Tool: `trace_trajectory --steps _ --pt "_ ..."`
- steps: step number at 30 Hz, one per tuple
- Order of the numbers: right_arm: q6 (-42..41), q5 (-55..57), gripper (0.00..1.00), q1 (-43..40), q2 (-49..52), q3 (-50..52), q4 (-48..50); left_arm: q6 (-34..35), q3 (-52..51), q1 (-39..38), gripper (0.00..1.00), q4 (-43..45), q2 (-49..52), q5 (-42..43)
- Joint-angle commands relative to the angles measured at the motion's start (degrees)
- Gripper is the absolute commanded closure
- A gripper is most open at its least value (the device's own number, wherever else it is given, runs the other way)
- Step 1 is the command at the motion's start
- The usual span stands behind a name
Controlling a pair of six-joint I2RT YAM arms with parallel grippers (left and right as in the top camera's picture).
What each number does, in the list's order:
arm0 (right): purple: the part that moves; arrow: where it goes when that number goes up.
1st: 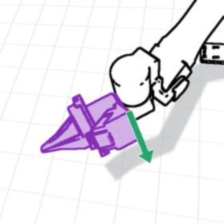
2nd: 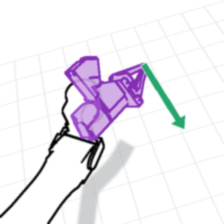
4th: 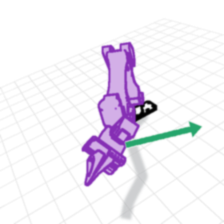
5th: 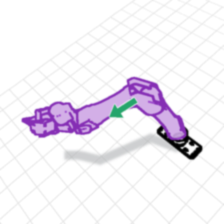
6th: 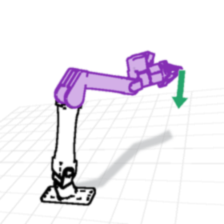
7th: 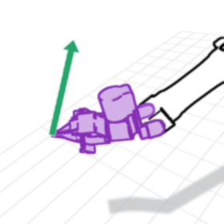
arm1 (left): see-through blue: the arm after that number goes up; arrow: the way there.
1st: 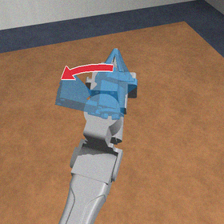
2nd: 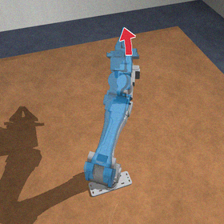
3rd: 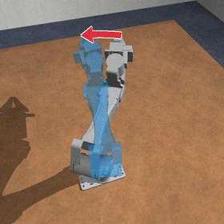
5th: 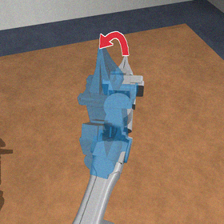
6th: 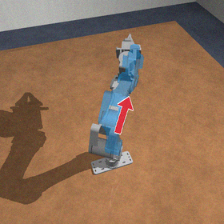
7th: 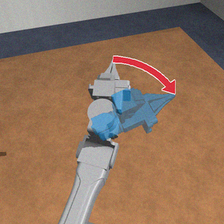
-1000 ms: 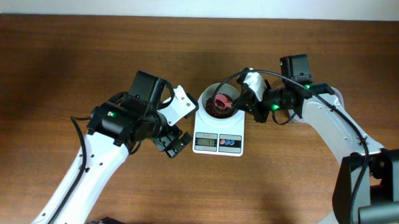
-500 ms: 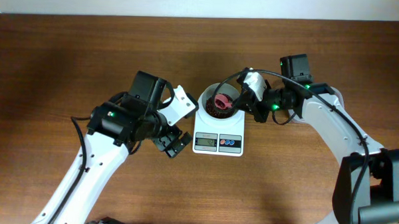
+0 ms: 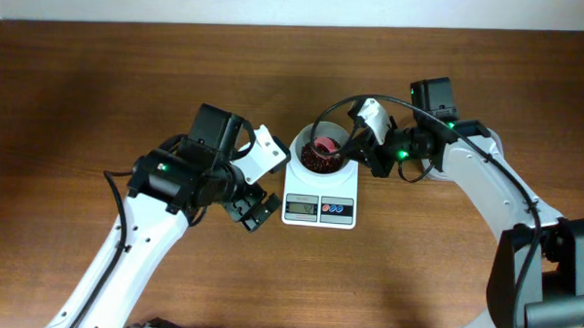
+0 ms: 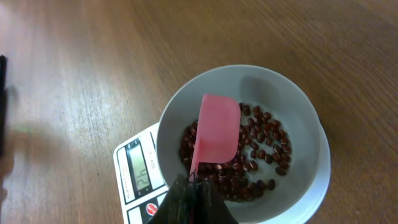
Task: Scoop and weigh 50g on scale
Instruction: 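Tilt the scoop to pour beans into the bowl, right gripper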
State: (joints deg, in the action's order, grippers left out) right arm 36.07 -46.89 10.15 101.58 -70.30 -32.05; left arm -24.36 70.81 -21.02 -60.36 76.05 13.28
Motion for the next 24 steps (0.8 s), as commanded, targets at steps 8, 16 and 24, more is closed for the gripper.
trace_trajectory --steps 8,16,24 --pt "7.06 8.52 0.96 2.58 -2.43 -1.44 1.57 0.5 -0.28 -0.22 0.01 0.04 -1.07 0.83" --pt "7.04 18.05 0.96 5.44 -6.75 -1.49 1.88 0.5 -0.28 -0.22 0.01 0.04 -1.07 0.81" --pt "7.02 23.45 0.96 8.13 -9.6 -1.51 1.46 0.5 -0.28 -0.22 0.01 0.04 -1.07 0.81"
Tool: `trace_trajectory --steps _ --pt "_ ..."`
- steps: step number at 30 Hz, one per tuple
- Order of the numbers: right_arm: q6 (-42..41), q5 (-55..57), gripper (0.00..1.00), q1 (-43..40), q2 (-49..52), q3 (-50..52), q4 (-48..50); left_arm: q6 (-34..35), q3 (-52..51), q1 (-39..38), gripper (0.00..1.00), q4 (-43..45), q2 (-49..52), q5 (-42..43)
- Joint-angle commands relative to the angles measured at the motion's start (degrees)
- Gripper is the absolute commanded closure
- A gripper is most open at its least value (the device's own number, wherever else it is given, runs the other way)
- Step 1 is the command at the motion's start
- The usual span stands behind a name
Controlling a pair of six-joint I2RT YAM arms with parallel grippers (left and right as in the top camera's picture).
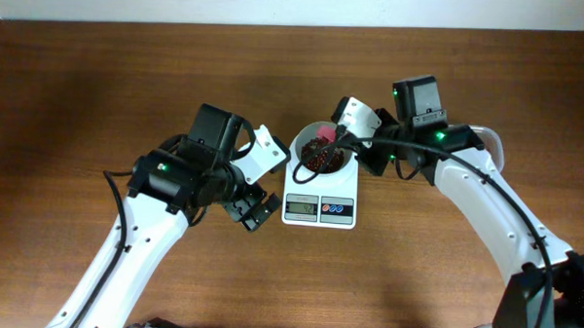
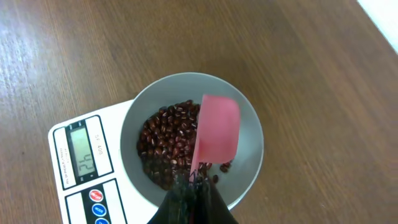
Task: Scoop and weigh 50g on scale
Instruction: 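Tilt the scoop to pour beans into the bowl, right gripper, then move the scoop back right over the bean tub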
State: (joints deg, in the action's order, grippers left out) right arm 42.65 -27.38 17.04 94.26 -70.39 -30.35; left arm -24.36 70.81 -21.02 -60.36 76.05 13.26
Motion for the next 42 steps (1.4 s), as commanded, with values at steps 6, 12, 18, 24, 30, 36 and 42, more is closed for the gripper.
trace_trajectory --steps 6,12,18,24,30,36,42 --pt "0.44 10.6 0.96 4.68 -4.7 -1.42 -0.66 0.5 -0.28 -0.22 0.01 0.04 -1.07 0.83" --pt "-2.36 16.96 0.96 6.56 -8.66 -1.42 -2.73 0.5 -0.28 -0.22 0.01 0.04 -1.07 0.83" --pt "-4.59 19.5 0.96 5.7 -17.7 -1.42 -8.41 0.5 -0.28 -0.22 0.01 0.04 -1.07 0.83" --pt "-10.01 23.02 0.96 -0.24 -25.27 -1.42 -12.17 0.5 -0.28 -0.22 0.01 0.04 -1.07 0.83" --pt "-27.02 25.73 0.96 -12.44 -26.77 -1.4 -14.45 0.5 -0.28 -0.22 0.01 0.04 -1.07 0.85" --pt "-31.91 25.46 0.96 -20.17 -21.24 -1.25 -17.09 0.5 -0.28 -0.22 0.01 0.04 -1.07 0.83" --pt "-35.89 20.61 0.96 -24.63 -11.87 -1.25 -17.05 0.5 -0.28 -0.22 0.01 0.04 -1.07 0.83"
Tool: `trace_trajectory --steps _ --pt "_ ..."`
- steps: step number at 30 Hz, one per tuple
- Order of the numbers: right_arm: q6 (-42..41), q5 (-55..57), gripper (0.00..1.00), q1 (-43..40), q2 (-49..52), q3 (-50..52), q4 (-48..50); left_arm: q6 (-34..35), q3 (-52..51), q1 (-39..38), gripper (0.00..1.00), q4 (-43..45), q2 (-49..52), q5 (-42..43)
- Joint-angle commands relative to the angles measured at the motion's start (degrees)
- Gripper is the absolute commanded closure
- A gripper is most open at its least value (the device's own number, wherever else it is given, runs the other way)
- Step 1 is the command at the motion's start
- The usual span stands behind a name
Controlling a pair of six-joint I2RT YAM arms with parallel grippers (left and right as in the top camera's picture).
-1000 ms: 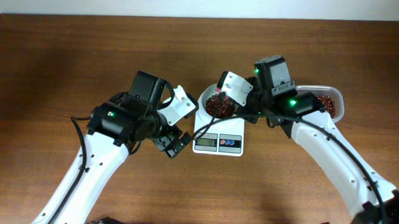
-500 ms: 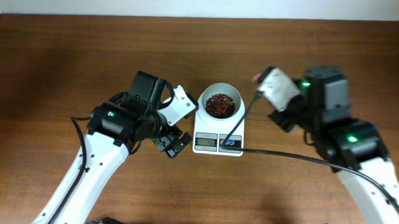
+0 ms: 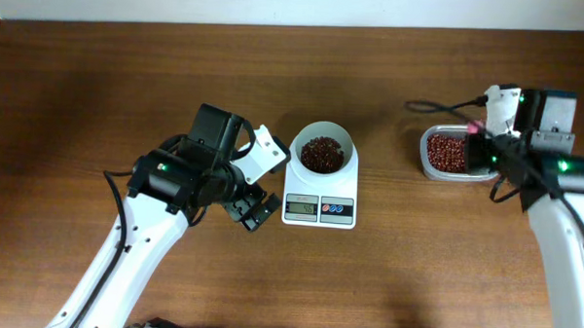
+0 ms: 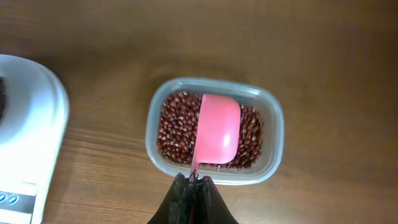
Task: Scoop and weigh 50g on scale
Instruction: 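Move the scoop back right over the bean tub, then dip the scoop into the red beans and scoop a small amount, right gripper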
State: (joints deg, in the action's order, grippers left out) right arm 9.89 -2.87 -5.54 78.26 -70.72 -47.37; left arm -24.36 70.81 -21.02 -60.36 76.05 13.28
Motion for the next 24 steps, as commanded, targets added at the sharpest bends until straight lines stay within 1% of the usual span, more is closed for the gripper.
trace_trajectory --steps 1,7,13,17,20,24 --pt "-3.13 -5.42 0.96 -2.69 5.57 -0.92 0.0 0.5 -0.28 -0.22 0.01 0.04 -1.07 0.81" --pt "-3.1 -9.57 0.96 -6.73 12.81 -0.92 0.42 0.5 -0.28 -0.22 0.01 0.04 -1.07 0.81" --pt "-3.08 -18.53 0.96 -10.69 18.01 -0.9 2.99 0.5 -0.28 -0.22 0.01 0.04 -1.07 0.81" --pt "-2.86 -20.02 0.96 -10.99 20.02 -0.85 3.26 0.5 -0.28 -0.22 0.01 0.04 -1.07 0.81" --pt "-2.86 -23.54 0.96 -10.99 20.83 -0.85 3.28 0.5 -0.28 -0.22 0.01 0.04 -1.07 0.81" --pt "-2.89 -24.02 0.96 -10.99 21.7 -0.85 3.78 0.5 -0.28 -0.22 0.01 0.04 -1.07 0.81"
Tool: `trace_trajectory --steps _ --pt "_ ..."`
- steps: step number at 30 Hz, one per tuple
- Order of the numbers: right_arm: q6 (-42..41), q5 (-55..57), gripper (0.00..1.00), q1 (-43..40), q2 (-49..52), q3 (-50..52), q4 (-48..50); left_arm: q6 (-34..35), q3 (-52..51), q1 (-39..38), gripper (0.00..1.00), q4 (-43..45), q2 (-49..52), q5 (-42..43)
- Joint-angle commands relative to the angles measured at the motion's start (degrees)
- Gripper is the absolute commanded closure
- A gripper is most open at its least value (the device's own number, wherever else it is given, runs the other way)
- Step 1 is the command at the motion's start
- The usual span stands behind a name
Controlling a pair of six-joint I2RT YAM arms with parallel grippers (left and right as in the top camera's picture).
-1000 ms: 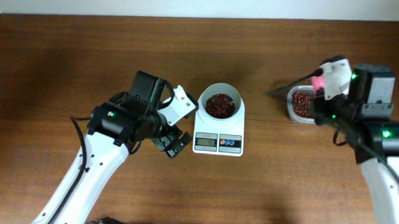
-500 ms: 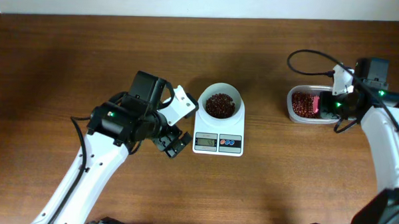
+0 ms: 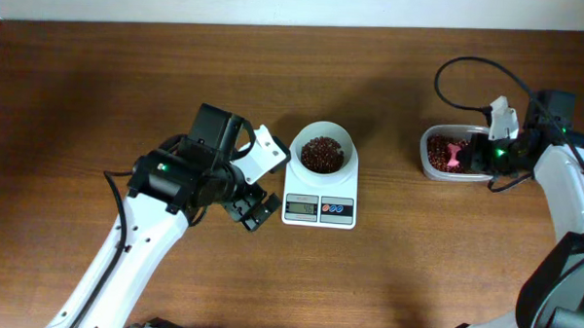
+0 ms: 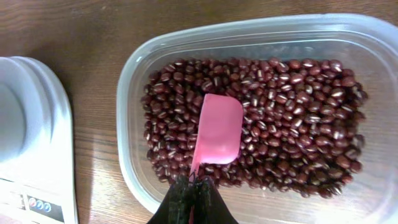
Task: Scoop and weigh 50g on scale
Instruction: 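Dip the scoop into the red beans and scoop a small amount, right gripper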
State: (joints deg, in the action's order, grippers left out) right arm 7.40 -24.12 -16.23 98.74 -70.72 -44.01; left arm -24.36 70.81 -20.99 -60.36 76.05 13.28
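A pink scoop (image 4: 217, 130) lies low over the red beans in a clear plastic tub (image 4: 134, 162), and my right gripper (image 4: 193, 183) is shut on its handle. Overhead, the scoop (image 3: 457, 155) shows inside the tub (image 3: 425, 161) at the right of the table. The white scale (image 3: 319, 210) stands mid-table with a white bowl (image 3: 322, 136) of red beans on it; its display is too small to read. My left gripper (image 3: 259, 179) hangs open just left of the scale, with nothing between its fingers.
A black cable (image 3: 461, 73) loops above the tub behind my right arm. The scale's edge (image 4: 37, 137) lies just left of the tub in the right wrist view. Bare brown wooden table (image 3: 100, 79) surrounds everything.
My right gripper has dropped with the scoop from above the tub down to the bean surface inside it. The left arm, scale and bowl are unchanged.
My right gripper held the scoop tipped over the bowl on the scale, where the display read about 26, then 42 with more beans in the bowl. Then it was over the bean tub at the right, and now it is low inside it.
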Motion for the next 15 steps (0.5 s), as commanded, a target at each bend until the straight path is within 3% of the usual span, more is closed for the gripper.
trace_trajectory --steps 1,9,15 --pt "-0.39 -3.06 0.96 -0.31 1.6 -0.85 0.59 0.5 -0.28 -0.24 0.01 0.04 -1.07 0.81" --pt "-0.39 -9.16 0.96 -1.16 2.89 -0.83 1.03 0.5 -0.28 -0.24 0.01 0.04 -1.07 0.83" --pt "-0.39 -19.41 0.96 -7.34 2.89 -0.83 0.74 0.5 -0.28 -0.24 0.01 0.04 -1.07 0.81"
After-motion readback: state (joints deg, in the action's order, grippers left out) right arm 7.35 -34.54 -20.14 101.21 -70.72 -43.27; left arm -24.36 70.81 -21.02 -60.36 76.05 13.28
